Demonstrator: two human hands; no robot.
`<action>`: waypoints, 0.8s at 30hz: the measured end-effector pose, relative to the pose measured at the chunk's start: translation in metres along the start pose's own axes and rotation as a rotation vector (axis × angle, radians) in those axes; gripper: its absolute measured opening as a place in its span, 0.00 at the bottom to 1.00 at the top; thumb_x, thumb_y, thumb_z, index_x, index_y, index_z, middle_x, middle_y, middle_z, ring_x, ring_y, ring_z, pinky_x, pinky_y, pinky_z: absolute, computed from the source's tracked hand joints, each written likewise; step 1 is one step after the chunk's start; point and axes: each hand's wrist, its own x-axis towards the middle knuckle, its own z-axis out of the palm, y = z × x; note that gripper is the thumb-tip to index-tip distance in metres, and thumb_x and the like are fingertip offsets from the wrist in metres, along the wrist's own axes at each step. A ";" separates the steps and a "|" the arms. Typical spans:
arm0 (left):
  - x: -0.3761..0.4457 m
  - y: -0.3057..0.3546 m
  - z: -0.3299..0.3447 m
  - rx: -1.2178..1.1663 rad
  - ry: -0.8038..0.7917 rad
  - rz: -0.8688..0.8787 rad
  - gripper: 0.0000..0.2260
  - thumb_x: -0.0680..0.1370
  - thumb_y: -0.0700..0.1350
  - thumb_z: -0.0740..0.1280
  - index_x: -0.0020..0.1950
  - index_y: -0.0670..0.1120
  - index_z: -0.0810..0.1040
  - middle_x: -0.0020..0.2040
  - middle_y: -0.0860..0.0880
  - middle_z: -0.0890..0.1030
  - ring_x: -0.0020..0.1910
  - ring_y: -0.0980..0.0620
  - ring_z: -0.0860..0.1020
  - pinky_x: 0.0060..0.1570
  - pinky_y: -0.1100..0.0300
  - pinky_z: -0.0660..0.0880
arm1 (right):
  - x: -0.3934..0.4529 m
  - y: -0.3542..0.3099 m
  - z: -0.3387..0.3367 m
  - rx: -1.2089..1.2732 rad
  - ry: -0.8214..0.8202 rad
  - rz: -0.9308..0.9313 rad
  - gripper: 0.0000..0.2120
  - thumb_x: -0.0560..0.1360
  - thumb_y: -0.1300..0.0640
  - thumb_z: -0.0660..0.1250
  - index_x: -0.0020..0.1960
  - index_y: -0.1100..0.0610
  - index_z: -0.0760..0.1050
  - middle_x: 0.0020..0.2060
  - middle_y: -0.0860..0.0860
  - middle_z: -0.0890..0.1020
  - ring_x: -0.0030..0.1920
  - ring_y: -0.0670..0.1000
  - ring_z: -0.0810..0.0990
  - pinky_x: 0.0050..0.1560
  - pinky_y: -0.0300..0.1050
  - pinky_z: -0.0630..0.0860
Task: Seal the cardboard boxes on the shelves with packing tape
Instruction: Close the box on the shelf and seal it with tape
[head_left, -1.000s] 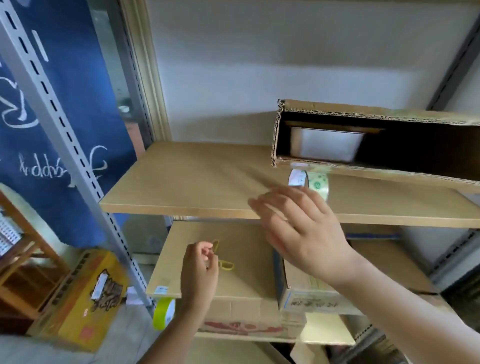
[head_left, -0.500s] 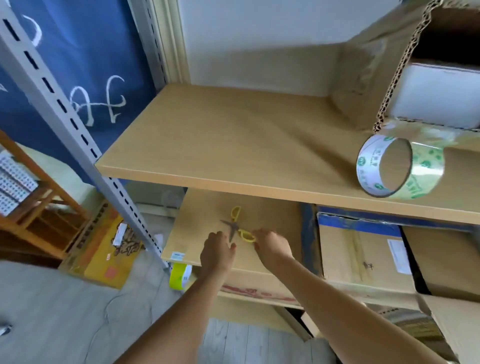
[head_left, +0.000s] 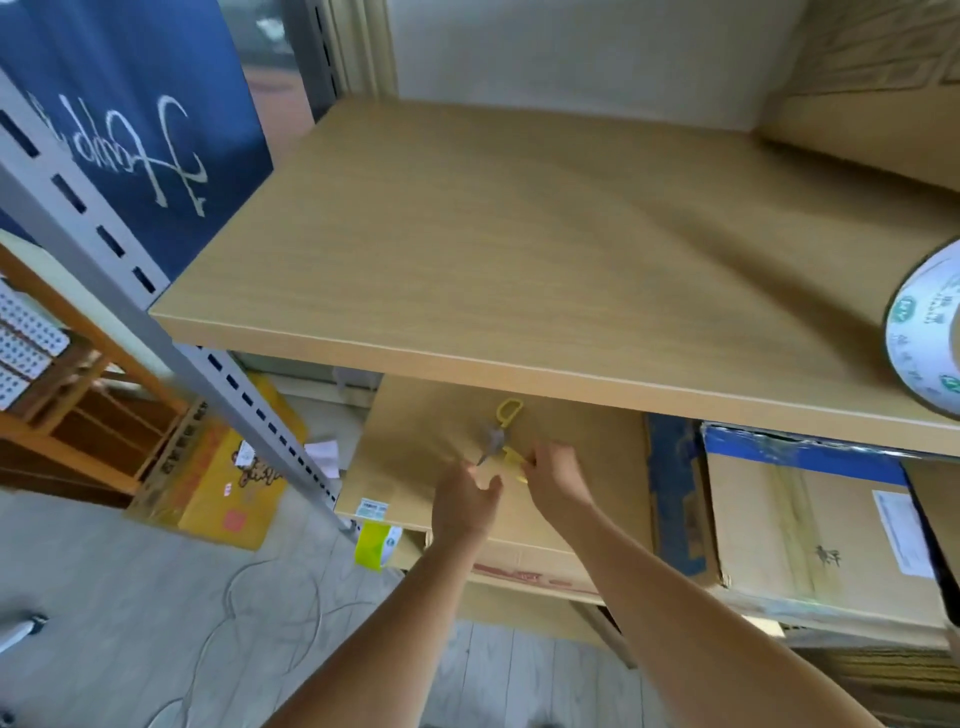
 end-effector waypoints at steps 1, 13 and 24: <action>-0.001 0.000 -0.002 -0.082 -0.020 -0.030 0.22 0.77 0.49 0.71 0.64 0.37 0.75 0.56 0.41 0.81 0.59 0.44 0.79 0.58 0.57 0.72 | -0.001 0.002 0.000 -0.047 0.013 -0.021 0.08 0.79 0.60 0.62 0.41 0.58 0.74 0.37 0.53 0.76 0.34 0.50 0.70 0.30 0.41 0.66; -0.081 0.040 -0.046 -0.571 -0.272 -0.073 0.09 0.76 0.47 0.73 0.42 0.42 0.85 0.31 0.48 0.81 0.29 0.53 0.79 0.29 0.65 0.75 | -0.117 0.002 -0.033 -0.209 0.359 -0.237 0.25 0.74 0.35 0.66 0.61 0.51 0.68 0.54 0.47 0.71 0.52 0.50 0.74 0.45 0.43 0.77; -0.129 0.065 -0.090 -0.185 -0.560 0.318 0.07 0.75 0.45 0.74 0.51 0.45 0.83 0.44 0.48 0.86 0.42 0.51 0.82 0.50 0.58 0.80 | -0.175 0.001 -0.088 -0.546 0.396 -0.317 0.40 0.66 0.26 0.57 0.67 0.51 0.70 0.61 0.46 0.76 0.64 0.54 0.69 0.75 0.51 0.58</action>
